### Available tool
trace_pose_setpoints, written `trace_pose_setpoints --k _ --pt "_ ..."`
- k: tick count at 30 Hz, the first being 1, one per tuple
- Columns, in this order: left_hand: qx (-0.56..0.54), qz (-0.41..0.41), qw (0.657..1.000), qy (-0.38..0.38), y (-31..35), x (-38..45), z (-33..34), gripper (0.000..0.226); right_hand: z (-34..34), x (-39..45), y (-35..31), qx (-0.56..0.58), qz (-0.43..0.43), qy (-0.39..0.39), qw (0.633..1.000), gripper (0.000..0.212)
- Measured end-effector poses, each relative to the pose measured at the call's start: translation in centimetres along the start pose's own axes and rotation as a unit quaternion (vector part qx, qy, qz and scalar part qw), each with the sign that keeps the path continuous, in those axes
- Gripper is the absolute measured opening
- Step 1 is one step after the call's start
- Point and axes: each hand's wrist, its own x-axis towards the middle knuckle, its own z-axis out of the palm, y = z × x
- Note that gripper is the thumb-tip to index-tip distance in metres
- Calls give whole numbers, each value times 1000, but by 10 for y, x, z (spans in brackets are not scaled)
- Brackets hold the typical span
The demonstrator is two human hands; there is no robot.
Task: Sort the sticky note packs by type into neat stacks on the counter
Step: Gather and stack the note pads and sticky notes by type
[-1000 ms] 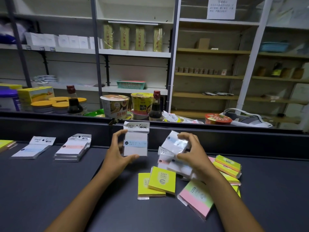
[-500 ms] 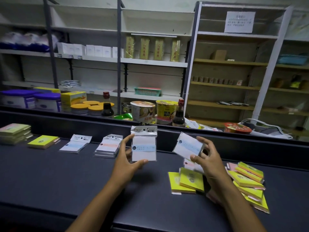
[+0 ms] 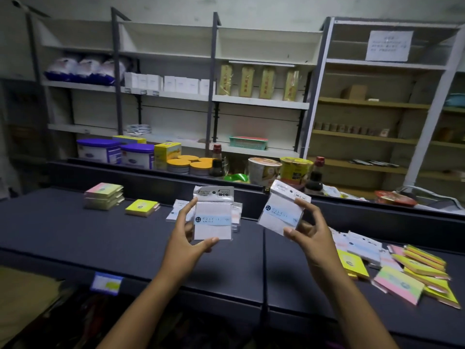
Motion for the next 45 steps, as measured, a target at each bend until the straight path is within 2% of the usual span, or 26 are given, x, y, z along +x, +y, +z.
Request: trace_pose_setpoints --k 9,18,24,32,40,45 --pt "28 -2 999 21 14 -10 -73 97 65 -16 -15 6 -7 -55 998 66" --pt "33 2 996 80 7 4 -110 98 109 22 -7 18 -8 -94 995 71" --pt "37 -3 995 90 -9 26 -131 96 141 46 12 18 -2 -110 994 60" --pt "31 -8 996 80 -48 81 -166 96 202 88 43 -41 10 -79 996 52" --pt "14 -29 999 26 -98 161 -184 94 252 132 84 -124 29 -35 991 54" --pt "13 -20 1000 4 -114 185 -193 94 267 151 95 -136 53 -22 989 53"
